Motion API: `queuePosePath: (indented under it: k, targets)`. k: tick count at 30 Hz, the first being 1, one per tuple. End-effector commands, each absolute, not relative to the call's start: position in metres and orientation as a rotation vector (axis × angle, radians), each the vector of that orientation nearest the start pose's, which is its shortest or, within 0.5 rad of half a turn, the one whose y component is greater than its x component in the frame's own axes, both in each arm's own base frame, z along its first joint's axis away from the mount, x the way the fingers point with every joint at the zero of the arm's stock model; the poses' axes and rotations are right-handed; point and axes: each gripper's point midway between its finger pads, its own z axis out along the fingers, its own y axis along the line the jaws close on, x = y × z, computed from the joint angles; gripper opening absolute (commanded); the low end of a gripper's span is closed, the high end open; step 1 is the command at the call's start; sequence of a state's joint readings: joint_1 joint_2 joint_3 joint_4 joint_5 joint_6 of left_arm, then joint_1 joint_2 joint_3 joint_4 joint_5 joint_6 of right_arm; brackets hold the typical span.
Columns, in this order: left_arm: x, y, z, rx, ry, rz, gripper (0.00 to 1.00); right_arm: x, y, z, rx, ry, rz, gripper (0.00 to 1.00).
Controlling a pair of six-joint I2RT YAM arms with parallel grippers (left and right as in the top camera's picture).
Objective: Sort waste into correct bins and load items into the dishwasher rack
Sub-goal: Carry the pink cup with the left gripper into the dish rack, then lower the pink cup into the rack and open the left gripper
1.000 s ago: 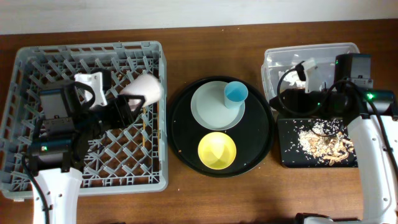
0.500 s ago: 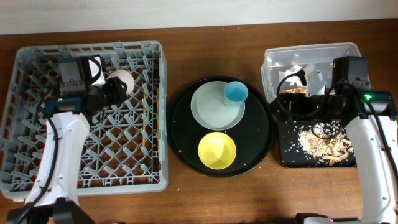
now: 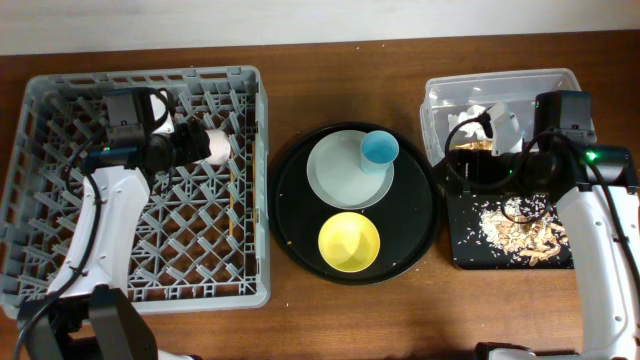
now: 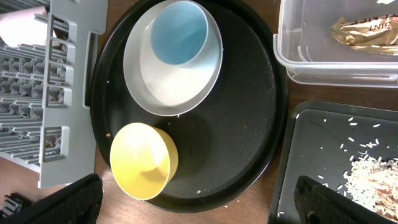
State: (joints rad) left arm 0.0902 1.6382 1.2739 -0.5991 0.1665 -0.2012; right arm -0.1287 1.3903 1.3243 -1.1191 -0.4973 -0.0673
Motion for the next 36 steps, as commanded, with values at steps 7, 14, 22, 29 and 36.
queuePosePath:
  k: [7, 14, 22, 29, 36]
  targets:
    - [0.401, -0.005, 0.242, -0.217, 2.348, -0.342, 0.17, 0.312, 0.041, 0.207, -0.052, 2.651, 0.609, 0.99]
    - [0.397, 0.022, 0.169, -0.344, 2.57, -0.152, 0.03, 0.312, 0.041, 0.207, -0.052, 2.651, 0.609, 0.99]
    - [0.424, 0.026, 0.109, -0.363, 2.649, -0.141, 0.03, 0.312, 0.041, 0.207, -0.052, 2.651, 0.609, 0.99]
    - [0.435, 0.024, 0.112, -0.346, 2.606, -0.167, 0.03, 0.312, 0.041, 0.207, -0.052, 2.651, 0.609, 0.99]
    - [0.457, -0.001, 0.126, -0.264, 2.511, -0.366, 0.03, 0.312, 0.041, 0.207, -0.052, 2.651, 0.609, 0.99]
